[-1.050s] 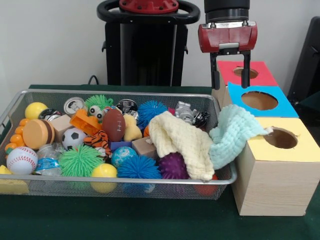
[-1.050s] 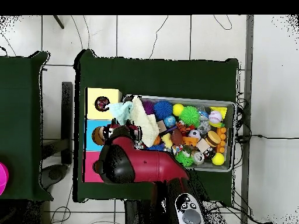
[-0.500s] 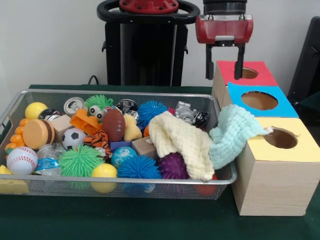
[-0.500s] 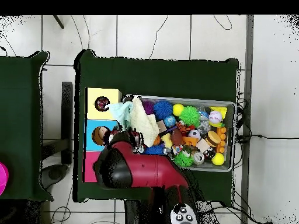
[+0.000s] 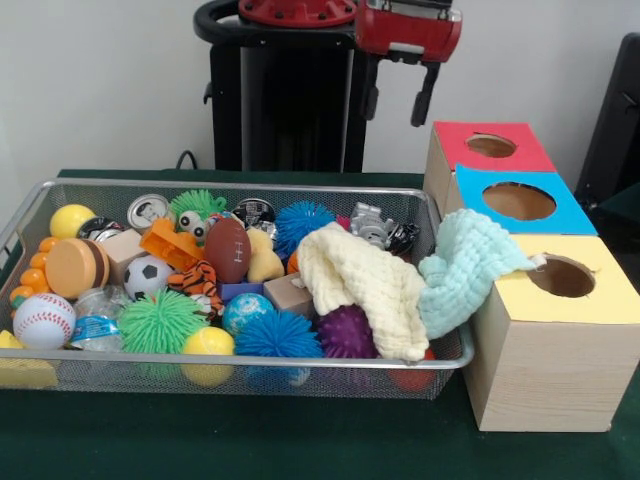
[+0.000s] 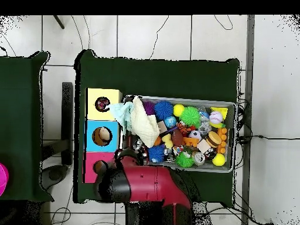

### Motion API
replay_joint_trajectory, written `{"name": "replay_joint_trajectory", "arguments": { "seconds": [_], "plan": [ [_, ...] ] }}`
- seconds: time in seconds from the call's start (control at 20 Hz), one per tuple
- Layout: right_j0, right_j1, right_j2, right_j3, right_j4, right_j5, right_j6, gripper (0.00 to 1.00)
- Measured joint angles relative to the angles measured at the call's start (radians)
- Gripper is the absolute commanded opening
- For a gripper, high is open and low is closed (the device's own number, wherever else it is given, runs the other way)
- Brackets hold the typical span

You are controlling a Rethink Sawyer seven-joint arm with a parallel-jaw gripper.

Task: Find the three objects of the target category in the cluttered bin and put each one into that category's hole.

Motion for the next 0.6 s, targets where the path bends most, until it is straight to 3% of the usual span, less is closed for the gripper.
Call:
{"name": "replay_joint_trajectory", "arguments": {
  "seconds": [0.35,0.6],
  "plan": [
    [0.089,0.018,-0.12,-0.029,-0.079,-0.017,0.0,1.0],
    [0.108,0.016,-0.175,-0.029,-0.105,-0.079,0.0,1.0]
  ]
}}
